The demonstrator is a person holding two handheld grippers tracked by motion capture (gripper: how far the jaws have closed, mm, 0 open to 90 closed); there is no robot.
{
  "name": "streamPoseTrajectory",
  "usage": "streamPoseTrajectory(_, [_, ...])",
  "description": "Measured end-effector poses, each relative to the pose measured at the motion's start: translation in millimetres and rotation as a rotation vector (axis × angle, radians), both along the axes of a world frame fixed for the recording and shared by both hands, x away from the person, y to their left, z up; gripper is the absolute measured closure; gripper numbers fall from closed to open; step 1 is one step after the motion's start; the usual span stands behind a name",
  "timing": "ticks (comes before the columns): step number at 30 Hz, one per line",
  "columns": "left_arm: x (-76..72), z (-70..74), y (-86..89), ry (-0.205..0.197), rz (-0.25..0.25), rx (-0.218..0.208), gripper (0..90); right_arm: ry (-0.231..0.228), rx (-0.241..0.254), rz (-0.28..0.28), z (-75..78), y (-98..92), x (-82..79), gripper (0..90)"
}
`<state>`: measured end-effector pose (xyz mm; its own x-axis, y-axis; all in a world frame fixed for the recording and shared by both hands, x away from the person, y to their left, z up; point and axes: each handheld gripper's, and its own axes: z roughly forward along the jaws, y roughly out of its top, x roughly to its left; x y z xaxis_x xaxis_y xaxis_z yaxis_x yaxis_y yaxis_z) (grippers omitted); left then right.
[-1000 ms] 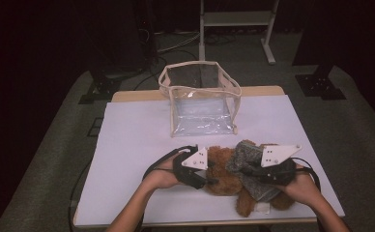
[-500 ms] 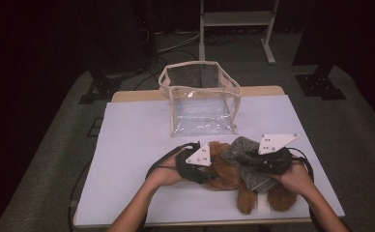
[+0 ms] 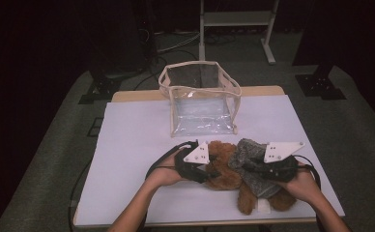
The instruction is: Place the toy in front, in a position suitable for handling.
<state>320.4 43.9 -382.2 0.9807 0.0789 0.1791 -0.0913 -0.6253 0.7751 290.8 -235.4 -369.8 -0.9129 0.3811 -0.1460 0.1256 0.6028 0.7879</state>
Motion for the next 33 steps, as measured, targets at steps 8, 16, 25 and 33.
streamPoseTrajectory(8, [3.4, -0.4, -3.2, 0.007, 0.005, 0.001, 49.7, -0.024, 0.056, 0.047, 13.6, 21.4, -3.8, 77.3])
streamPoseTrajectory(16, [2.4, 0.7, 1.2, 0.005, 0.008, 0.000, 50.2, -0.034, 0.015, 0.046, 1.6, 23.4, -8.3, 77.4])
streamPoseTrajectory(25, [2.5, -1.2, 0.8, 0.013, 0.011, -0.002, 50.7, -0.026, -0.001, 0.017, 0.9, 12.4, -10.8, 77.3])
streamPoseTrajectory(33, [3.6, 0.2, -0.2, 0.007, 0.006, 0.006, 50.5, -0.034, 0.031, 0.062, 1.6, 28.0, -13.4, 77.1])
